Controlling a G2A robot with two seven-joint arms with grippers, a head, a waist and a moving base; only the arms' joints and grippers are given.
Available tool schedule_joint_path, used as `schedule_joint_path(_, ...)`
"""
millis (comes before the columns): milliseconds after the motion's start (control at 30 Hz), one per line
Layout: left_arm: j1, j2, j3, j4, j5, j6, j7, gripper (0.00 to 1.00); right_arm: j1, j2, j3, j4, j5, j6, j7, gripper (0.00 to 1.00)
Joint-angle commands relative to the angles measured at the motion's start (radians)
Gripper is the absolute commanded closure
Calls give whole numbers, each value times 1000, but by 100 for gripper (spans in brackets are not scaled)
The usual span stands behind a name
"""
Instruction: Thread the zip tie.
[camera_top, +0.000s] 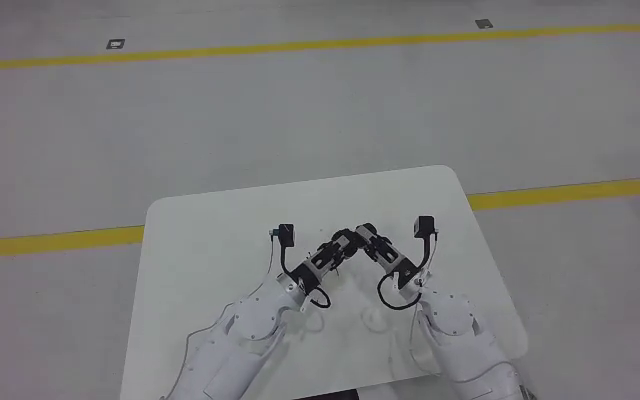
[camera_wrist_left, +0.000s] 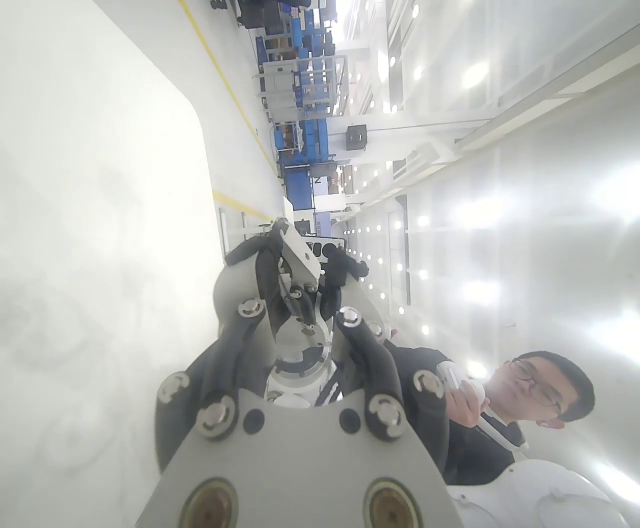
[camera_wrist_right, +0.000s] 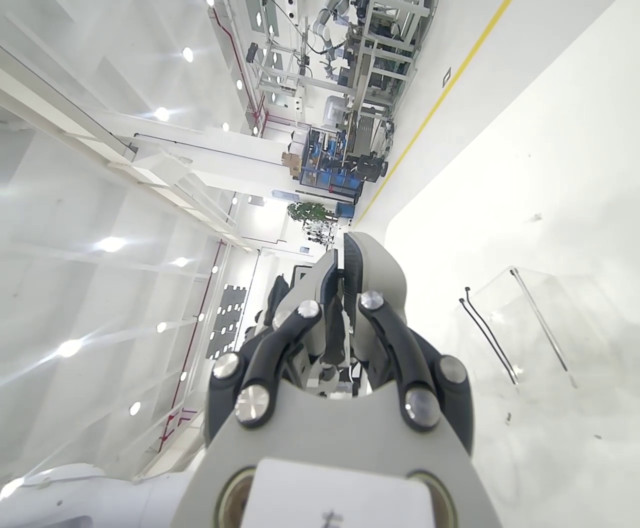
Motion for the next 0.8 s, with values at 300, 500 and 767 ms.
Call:
schedule_joint_path(300,5,4,4,-7,3,10,14,85,-4,6,2,-18,-4,0,2,100)
schedule_joint_path(500,8,6,5,-10,1,17,21,84,-11,10,3,-35,-21,0,8,100)
schedule_joint_path(767,11,8,5,-14,-1,21,27,96,-15,15,-1,-41,-44,0,-1,100)
